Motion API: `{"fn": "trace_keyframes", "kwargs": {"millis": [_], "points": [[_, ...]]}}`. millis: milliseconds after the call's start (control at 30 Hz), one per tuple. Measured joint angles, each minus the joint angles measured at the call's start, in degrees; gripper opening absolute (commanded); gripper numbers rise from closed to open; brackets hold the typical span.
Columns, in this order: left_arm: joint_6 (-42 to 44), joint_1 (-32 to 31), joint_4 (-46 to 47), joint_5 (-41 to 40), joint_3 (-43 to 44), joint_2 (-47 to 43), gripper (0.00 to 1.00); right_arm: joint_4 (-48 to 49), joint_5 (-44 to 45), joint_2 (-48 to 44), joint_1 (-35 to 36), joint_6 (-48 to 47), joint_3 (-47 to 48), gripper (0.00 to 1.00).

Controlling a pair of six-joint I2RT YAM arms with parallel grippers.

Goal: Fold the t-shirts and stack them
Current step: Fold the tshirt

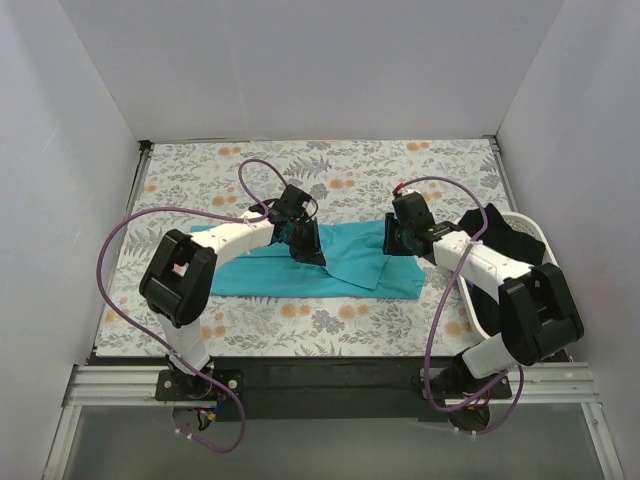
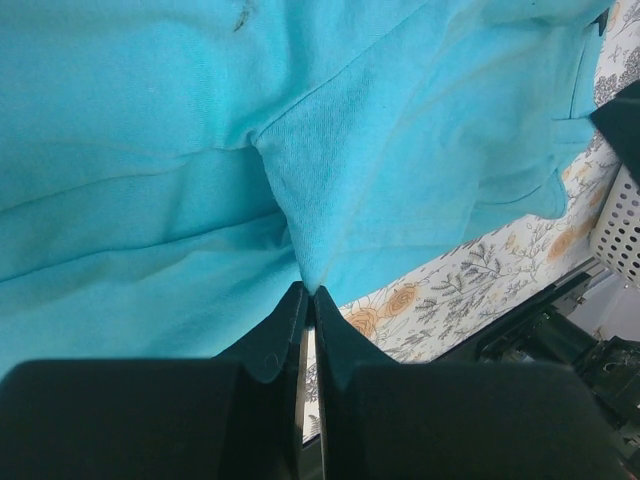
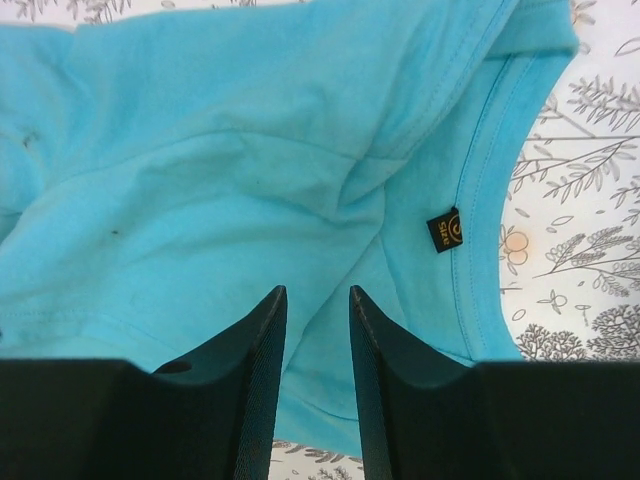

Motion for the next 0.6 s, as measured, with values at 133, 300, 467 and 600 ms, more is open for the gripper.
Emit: {"fn": "trace_keyframes", "kwargs": {"millis": [133,300,467,600], "points": [[0.0,0.0,0.37,0.15,0.0,0.02,0.0,0.0,-0.79,-0.04,0.48,0.79,-2.62,0.38],[0.0,0.0,0.52,0.17,0.0,0.09,0.0,0.17,-1.46,0.35,1.44,1.6,-4.02,0.38],[0.0,0.0,0.72,0.17,0.0,0.48,0.0,1.33,-2.27,1.46,2.23,2.32,-4.13,0.38],[0.0,0.0,0.76,0.2,0.0,0.57,0.0,1.86,-2.36,2.91,2.67,2.56,-4.13,0.38]]}}
